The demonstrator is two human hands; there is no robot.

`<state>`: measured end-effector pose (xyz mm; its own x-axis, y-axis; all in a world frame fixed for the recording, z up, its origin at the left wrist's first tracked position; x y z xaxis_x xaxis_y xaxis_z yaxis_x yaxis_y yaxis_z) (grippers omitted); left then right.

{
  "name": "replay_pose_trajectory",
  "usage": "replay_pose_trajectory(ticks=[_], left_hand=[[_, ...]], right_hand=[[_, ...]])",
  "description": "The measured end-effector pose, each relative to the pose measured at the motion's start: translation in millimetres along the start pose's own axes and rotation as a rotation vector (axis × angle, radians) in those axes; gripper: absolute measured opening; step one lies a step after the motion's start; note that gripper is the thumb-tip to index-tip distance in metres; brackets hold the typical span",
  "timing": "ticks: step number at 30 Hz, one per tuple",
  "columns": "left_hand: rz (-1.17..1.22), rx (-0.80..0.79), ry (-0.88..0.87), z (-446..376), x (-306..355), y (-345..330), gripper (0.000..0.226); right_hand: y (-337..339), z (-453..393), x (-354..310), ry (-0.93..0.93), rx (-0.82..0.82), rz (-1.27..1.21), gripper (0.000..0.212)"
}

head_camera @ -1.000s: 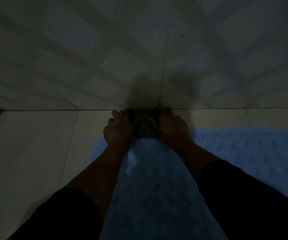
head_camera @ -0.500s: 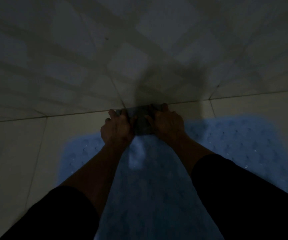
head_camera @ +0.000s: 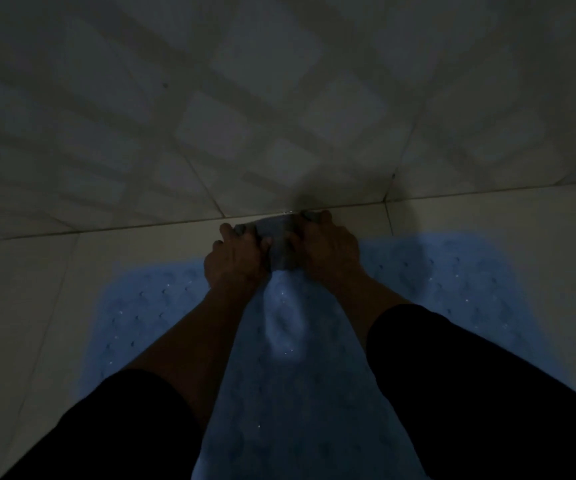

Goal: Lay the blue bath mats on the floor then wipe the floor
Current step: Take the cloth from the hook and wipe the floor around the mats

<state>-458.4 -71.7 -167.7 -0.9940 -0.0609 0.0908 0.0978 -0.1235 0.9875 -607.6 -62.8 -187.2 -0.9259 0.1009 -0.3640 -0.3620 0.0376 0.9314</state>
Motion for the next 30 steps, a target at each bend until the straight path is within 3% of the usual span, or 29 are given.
replay_pose_trajectory(ticks=[20, 30], left_hand=[[0.070, 0.058, -0.312, -9, 55, -14, 0.054], [0.082, 0.052, -0.316, -2, 109, -22, 0.051]], right_hand=[[16, 1, 69, -0.125, 0.032, 0.143, 0.051], [54, 2, 110, -0.208, -0.009, 0.131, 0.051]])
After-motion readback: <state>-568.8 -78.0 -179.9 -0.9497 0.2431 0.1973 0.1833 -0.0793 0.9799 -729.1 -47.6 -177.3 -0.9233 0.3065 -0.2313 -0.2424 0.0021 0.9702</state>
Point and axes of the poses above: each hand's wrist, its own z-axis away from the middle knuckle, its own y-axis out of the back of the hand, x = y × z, the point moved 1 cm from there along -z, towards the middle knuckle, and after that the axes turned 8 degrees about x, right-handed, at the moved point
